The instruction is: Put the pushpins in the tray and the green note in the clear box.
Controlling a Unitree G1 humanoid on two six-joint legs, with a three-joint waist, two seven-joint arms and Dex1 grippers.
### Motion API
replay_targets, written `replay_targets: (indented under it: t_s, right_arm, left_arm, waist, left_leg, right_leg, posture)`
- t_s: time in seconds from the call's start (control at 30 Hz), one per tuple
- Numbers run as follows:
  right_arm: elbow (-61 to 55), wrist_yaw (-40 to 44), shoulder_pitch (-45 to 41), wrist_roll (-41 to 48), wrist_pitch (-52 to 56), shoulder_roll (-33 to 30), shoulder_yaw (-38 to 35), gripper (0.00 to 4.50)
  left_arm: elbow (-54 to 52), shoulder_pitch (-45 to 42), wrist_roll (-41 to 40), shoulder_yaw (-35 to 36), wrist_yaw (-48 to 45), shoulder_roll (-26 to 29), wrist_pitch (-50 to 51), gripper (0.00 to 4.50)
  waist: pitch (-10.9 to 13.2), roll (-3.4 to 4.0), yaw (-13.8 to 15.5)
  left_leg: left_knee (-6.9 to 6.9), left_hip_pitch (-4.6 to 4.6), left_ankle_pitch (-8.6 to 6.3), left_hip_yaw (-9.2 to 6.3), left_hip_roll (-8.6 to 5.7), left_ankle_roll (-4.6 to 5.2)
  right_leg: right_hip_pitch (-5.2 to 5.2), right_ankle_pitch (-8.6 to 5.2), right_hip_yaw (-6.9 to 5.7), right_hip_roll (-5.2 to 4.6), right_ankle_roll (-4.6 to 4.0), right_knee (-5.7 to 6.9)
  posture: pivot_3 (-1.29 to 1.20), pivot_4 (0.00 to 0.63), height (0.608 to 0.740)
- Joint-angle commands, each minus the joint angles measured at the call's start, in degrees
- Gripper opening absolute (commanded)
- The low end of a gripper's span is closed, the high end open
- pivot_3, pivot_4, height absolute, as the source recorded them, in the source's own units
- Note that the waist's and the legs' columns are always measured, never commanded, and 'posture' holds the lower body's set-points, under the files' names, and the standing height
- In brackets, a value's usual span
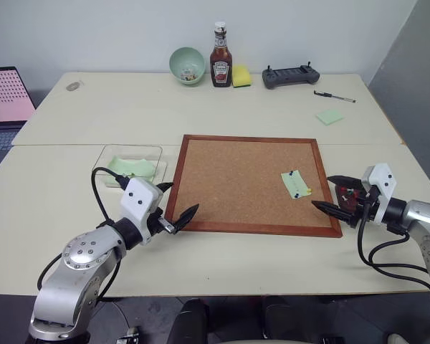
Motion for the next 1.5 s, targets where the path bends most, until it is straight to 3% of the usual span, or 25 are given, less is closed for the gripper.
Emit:
replay_targets:
  t_s: [0.03,0.3,0.6,0.9,1.1,1.27,1.5]
  right_arm:
    - [-0.1,0.5,-0.3,0.0,-2.0,-0.1,-0.7,4.42]
    - [-1.2,-0.9,-0.1,0.3,-2.2,0.6,-1.0,4.42]
    - [-4.9,-3.3,1.8,1.0,-0.5,0.9,-2.1,4.50]
    - [-9.5,-8.6,4.0,0.6,1.2,3.6,-1.5,4.50]
    - [-9.3,-12.8,1.4,-1.5,3.7,4.6,0.4,4.50]
    - [-7.1,-16.0,-2.4,-3.2,7.1,5.5,2.1,4.50]
    - [-4.4,-18.9,-6.3,-6.4,9.2,6.8,5.3,4.50]
  left_arm:
    - [-1.4,-1.7,-0.9,1.7,0.5,-0.5,-1.7,4.50]
    - [0.7,-4.9,-2.5,0.8,-1.6,0.0,-2.0,4.50]
    - [7.3,-11.2,1.4,-10.0,-6.0,-1.3,-5.2,2.88]
    - [23.9,-23.4,8.4,-20.8,-6.2,-10.7,-11.8,1.17]
    - [33.4,-28.1,12.0,-23.4,-5.7,-16.0,-15.2,0.08]
    - [42.5,-28.9,13.7,-24.1,-6.8,-18.7,-19.6,0.08]
    - [47.6,-28.0,14.2,-23.6,-7.4,-20.5,-21.1,0.08]
  waist:
    - [0.0,0.00,0.0]
    - [0.0,0.00,0.0]
    - [0.0,0.00,0.1]
    - [0.0,0.00,0.1]
    - [0.0,0.00,-0.1]
    - [0.0,0.00,0.0]
    - [0.0,0.04,0.0]
  left_leg:
    - [0.00,0.00,0.00,0.00,0.00,0.00]
    - [0.00,0.00,0.00,0.00,0.00,0.00]
    - [0.03,0.00,0.00,0.00,-0.02,0.00]
    - [0.02,-0.02,0.00,-0.01,-0.02,0.00]
    - [0.04,-0.02,0.01,0.00,-0.02,-0.01]
    - [0.06,-0.03,0.01,0.00,-0.03,-0.01]
    - [0.06,-0.03,0.01,-0.01,-0.04,0.00]
  right_leg:
    - [0.00,0.00,0.00,0.00,0.00,0.00]
    - [0.00,0.00,0.00,0.00,0.00,0.00]
    - [0.03,0.00,0.00,0.00,0.00,-0.01]
    - [0.02,0.00,-0.02,0.00,0.00,-0.02]
    - [0.00,0.00,-0.02,0.01,0.00,-0.01]
    - [-0.01,0.00,-0.01,0.00,0.00,0.00]
    - [0.00,0.00,-0.02,-0.01,0.00,0.01]
  posture:
    - [0.00,0.150,0.740]
    - [0.00,0.150,0.740]
    - [0.00,0.150,0.740]
    - [0.00,0.150,0.740]
    - [0.00,0.150,0.740]
    - [0.00,0.150,0.740]
    - [0.00,0.150,0.740]
